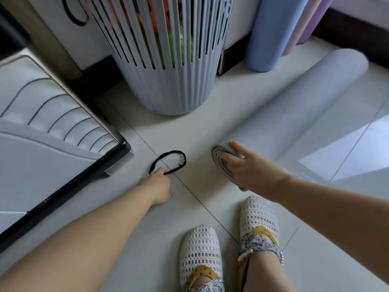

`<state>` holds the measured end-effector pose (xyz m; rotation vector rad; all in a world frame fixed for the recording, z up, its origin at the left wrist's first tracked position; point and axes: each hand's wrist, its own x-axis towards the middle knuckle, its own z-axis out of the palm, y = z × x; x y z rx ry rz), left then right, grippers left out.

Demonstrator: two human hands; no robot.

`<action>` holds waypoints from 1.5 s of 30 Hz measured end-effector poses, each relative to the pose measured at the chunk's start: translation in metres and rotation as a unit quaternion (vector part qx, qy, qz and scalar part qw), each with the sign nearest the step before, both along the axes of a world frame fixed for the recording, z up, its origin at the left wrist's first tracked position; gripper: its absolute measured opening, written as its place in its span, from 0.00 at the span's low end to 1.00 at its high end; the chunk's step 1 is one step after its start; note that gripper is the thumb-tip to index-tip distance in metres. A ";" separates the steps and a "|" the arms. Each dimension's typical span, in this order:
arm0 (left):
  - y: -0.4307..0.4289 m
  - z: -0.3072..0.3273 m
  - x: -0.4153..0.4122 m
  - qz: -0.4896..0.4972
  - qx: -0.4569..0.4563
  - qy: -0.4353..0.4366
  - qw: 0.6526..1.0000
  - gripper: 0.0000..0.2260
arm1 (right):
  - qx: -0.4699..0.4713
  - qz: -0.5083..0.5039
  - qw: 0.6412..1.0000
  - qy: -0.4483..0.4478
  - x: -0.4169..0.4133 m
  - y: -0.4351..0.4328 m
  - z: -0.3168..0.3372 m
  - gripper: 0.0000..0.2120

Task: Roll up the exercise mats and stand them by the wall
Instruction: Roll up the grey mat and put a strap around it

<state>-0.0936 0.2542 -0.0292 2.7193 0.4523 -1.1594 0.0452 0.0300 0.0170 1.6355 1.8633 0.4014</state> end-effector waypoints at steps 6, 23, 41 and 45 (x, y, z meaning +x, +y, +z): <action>-0.027 0.081 0.007 0.013 -0.051 -0.094 0.994 0.27 | 0.128 -0.027 0.991 0.033 0.018 -0.021 0.089 0.04; -0.235 0.427 -0.097 0.108 -0.277 -0.505 0.811 0.39 | 0.404 -0.390 0.801 0.209 -0.164 -0.165 0.397 0.26; -0.334 0.495 -0.199 0.146 -0.409 -0.294 0.852 0.07 | 0.323 -0.520 0.741 0.274 -0.337 -0.247 0.477 0.25; -0.336 0.493 -0.210 0.119 -0.418 -0.286 0.854 0.04 | 0.136 -0.528 0.781 0.305 -0.347 -0.252 0.513 0.27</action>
